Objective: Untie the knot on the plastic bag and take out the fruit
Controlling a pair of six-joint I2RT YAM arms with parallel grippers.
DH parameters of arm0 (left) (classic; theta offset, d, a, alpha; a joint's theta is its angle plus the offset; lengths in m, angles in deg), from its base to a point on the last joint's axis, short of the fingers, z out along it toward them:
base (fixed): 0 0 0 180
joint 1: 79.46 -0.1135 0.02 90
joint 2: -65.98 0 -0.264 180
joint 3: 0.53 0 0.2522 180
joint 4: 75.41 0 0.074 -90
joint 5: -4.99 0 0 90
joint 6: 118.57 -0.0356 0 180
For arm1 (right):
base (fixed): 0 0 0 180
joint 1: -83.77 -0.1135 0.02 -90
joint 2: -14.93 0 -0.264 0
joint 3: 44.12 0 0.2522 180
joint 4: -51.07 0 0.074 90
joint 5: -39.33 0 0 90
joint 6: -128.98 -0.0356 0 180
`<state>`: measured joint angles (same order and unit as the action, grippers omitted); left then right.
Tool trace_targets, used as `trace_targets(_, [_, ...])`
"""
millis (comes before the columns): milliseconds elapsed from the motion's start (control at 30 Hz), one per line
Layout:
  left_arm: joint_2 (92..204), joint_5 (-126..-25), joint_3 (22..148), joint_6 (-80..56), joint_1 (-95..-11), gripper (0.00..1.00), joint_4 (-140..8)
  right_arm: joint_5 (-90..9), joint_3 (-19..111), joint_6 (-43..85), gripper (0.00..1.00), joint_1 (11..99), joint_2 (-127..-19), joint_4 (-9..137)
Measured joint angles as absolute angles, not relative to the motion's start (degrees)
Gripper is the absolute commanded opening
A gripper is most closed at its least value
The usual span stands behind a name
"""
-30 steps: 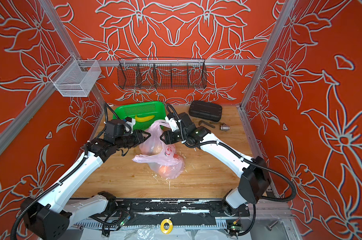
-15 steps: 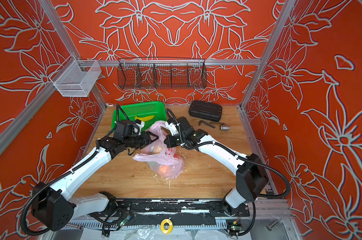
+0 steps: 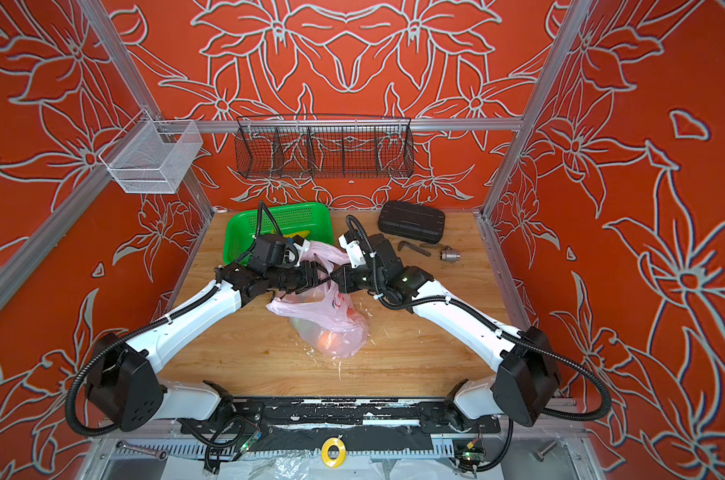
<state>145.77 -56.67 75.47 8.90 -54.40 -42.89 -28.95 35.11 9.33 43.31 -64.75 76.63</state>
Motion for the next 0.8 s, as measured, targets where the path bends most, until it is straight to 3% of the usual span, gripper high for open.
trace_targets(33, [146.12,-56.65,75.49,8.9,-54.31,0.53,-42.91,-28.89,34.69,9.25,0.0,43.31,-64.42,76.12])
trace_targets(133, [147.23,-56.69,75.58,9.01,-54.21,0.27,-42.73,-28.75,33.91,9.14,0.0,43.31,-64.01,74.92])
trace_targets(300, [147.8,-58.31,76.14,8.24,-53.86,0.0,-40.72,-29.67,33.32,9.2,0.0,43.31,-63.39,74.55])
trace_targets(500, [146.49,-61.15,76.19,7.78,-53.86,0.0,-38.32,-32.71,32.44,9.68,0.0,43.85,-62.21,74.66])
trace_targets(800, [133.46,-67.49,72.3,7.52,-53.86,0.0,-32.53,-35.51,30.91,10.62,0.0,48.27,-61.47,74.9])
